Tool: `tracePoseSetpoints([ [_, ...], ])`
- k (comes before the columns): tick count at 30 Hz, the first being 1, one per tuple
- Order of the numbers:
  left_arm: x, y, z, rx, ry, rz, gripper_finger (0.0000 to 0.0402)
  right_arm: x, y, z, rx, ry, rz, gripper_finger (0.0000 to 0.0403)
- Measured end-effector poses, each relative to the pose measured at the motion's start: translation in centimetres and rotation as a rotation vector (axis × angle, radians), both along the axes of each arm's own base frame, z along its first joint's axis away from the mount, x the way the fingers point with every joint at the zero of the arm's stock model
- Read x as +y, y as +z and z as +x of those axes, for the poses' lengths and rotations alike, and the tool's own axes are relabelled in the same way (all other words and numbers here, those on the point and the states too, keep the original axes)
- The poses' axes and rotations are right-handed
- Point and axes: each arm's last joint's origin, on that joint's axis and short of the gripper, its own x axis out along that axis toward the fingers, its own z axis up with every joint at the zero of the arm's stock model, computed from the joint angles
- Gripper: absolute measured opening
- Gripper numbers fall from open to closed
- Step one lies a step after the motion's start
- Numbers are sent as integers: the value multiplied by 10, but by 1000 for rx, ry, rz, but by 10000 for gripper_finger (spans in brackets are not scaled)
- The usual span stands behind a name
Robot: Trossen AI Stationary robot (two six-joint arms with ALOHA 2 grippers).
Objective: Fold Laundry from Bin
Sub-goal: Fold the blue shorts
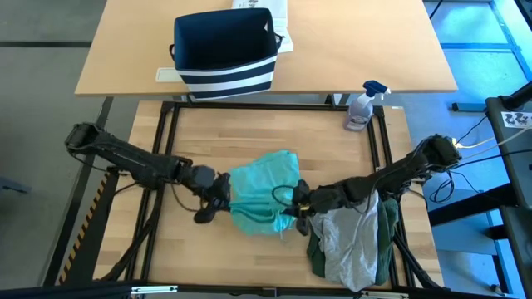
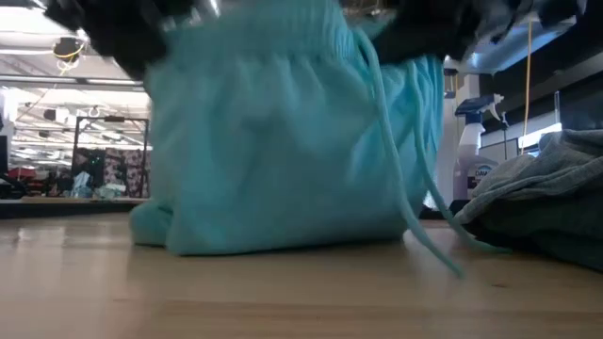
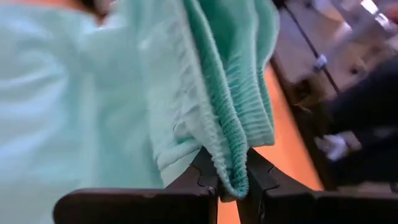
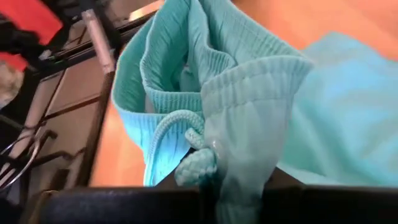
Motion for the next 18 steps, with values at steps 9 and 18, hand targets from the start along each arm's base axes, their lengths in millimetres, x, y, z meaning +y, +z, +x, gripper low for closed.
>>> tracePoseSetpoints([
  [9, 45, -37, -6, -71, 230, -148, 17, -66, -22, -18, -154, -149, 133, 25],
  [18, 83, -39, -9, -87, 381, -176, 16, -125, -23, -18, -196, -225, 160, 25],
])
